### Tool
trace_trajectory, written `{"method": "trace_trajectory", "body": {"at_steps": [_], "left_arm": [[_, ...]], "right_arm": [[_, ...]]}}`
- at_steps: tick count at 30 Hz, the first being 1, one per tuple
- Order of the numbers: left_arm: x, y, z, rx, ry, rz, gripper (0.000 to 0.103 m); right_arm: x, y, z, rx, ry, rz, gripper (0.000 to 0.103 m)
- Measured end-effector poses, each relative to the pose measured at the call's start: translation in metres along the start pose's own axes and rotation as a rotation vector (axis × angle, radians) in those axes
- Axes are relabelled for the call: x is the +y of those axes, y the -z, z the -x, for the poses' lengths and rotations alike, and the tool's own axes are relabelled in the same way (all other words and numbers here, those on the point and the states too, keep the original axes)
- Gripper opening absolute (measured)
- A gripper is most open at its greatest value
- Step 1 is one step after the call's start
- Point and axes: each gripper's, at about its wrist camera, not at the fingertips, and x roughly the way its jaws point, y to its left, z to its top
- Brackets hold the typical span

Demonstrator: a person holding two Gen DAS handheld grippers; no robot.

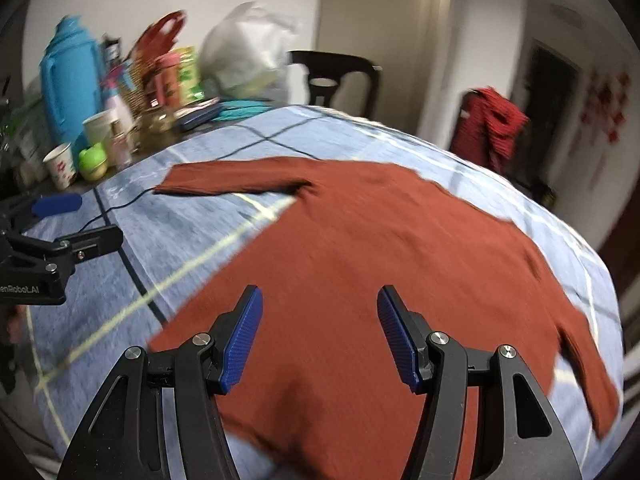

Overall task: Fold small clothes
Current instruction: 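Move the right gripper to the sweater's sleeve cuff and grasp it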

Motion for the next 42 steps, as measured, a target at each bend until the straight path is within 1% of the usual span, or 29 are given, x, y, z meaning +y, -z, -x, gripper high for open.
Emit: {"method": "trace_trajectory", "body": {"at_steps": [3,4,6,8,11,15,21,24,26,28,31,33,35,36,38,41,42], "left_arm": [[0.019,-0.003,-0.004,0.003,-0.029,0.038,0.101],[0.025,-0.004,-0.007,0.005,-0.039,0.054,0.101],[0.034,-0.004,-0.01,0.006,-0.066,0.071,0.101],[0.042,-0.005,-0.017,0.016,-0.073,0.079,0.101],[0.052,-0.007,-0.025,0.026,-0.084,0.098,0.101],[0.064,-0.011,-0.033,0.029,-0.098,0.122,0.101],[0.078,-0.011,-0.041,0.052,-0.105,0.16,0.101],[0.081,-0.012,-0.043,0.052,-0.117,0.159,0.101],[0.083,-0.013,-0.044,0.052,-0.12,0.164,0.101],[0.086,-0.014,-0.046,0.054,-0.122,0.173,0.101],[0.089,-0.015,-0.049,0.06,-0.132,0.183,0.101],[0.09,-0.016,-0.05,0.061,-0.135,0.193,0.101],[0.089,-0.017,-0.051,0.062,-0.133,0.195,0.101],[0.089,-0.017,-0.051,0.063,-0.133,0.194,0.101],[0.085,-0.018,-0.052,0.065,-0.134,0.185,0.101],[0.081,-0.022,-0.053,0.063,-0.129,0.167,0.101],[0.08,-0.024,-0.053,0.061,-0.128,0.163,0.101]], "right_arm": [[0.011,-0.018,-0.023,0.017,-0.086,0.028,0.06],[0.015,-0.023,-0.03,0.026,-0.095,0.041,0.06],[0.029,-0.035,-0.048,0.046,-0.087,0.107,0.06],[0.037,-0.043,-0.061,0.046,-0.087,0.144,0.06],[0.049,-0.054,-0.08,0.067,-0.146,0.176,0.06],[0.064,-0.066,-0.108,0.093,-0.194,0.212,0.06],[0.09,-0.081,-0.136,0.114,-0.254,0.291,0.06],[0.102,-0.084,-0.145,0.124,-0.26,0.322,0.06],[0.108,-0.085,-0.148,0.117,-0.248,0.335,0.056],[0.114,-0.086,-0.151,0.115,-0.251,0.351,0.055],[0.122,-0.089,-0.154,0.11,-0.252,0.377,0.05],[0.125,-0.092,-0.156,0.11,-0.259,0.385,0.044],[0.127,-0.093,-0.157,0.105,-0.263,0.389,0.033],[0.128,-0.094,-0.157,0.102,-0.261,0.389,0.03],[0.129,-0.095,-0.157,0.1,-0.259,0.386,0.013],[0.122,-0.096,-0.156,0.093,-0.264,0.361,0.006],[0.116,-0.098,-0.154,0.087,-0.267,0.334,0.006]]}}
